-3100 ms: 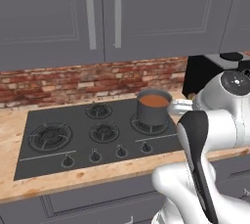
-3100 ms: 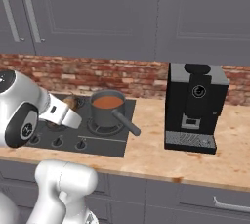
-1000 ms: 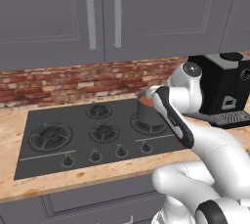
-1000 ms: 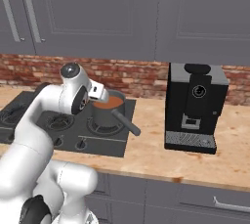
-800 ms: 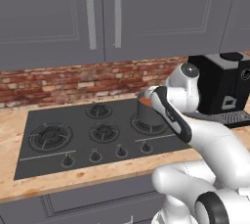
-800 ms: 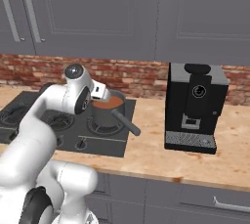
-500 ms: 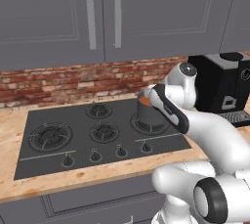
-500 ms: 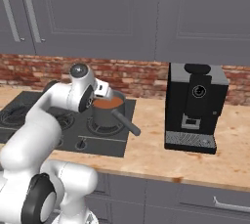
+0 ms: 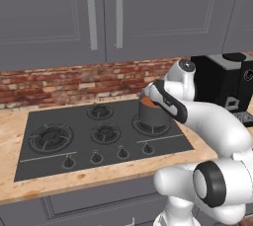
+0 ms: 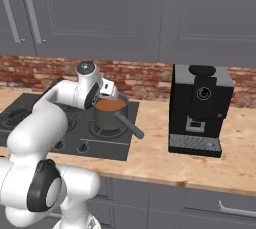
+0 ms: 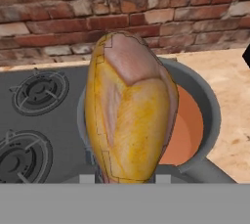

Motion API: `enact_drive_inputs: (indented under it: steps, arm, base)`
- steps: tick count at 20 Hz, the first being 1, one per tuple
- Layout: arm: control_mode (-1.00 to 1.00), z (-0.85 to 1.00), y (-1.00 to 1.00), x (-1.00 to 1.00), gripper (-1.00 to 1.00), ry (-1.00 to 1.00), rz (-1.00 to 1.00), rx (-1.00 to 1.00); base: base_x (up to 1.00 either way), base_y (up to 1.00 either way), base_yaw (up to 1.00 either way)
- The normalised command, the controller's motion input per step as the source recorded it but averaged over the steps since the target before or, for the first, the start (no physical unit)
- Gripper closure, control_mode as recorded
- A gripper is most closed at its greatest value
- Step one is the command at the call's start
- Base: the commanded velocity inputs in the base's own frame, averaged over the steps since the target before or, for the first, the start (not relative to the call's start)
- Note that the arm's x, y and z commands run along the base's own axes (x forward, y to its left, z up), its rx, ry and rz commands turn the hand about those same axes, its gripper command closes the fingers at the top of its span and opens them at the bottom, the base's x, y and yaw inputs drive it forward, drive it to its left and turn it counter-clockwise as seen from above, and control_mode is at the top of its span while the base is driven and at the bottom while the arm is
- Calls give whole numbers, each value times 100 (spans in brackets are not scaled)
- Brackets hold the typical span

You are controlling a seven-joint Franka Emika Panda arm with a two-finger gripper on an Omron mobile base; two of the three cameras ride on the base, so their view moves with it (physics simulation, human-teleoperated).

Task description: Retrieve the chicken drumstick from the fridge and place it on the saucepan with marinade on the stove.

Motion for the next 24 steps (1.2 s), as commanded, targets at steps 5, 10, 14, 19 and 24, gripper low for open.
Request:
enact_drive_inputs:
  steps: [5, 10, 14, 19, 24]
  arm:
    - [-100, -21, -2, 11, 100, 0, 0, -1]
    - [-100, -24, -9, 10, 100, 0, 0, -1]
    - [-100, -7, -16, 20, 100, 0, 0, 0]
    - [-100, -9, -11, 24, 100, 0, 0, 0]
    - [-100, -20, -2, 29, 100, 0, 0, -2]
  base:
    - [0, 0, 0]
    - [0, 0, 0]
    - [0, 0, 0]
    - [0, 0, 0]
    - [0, 0, 0]
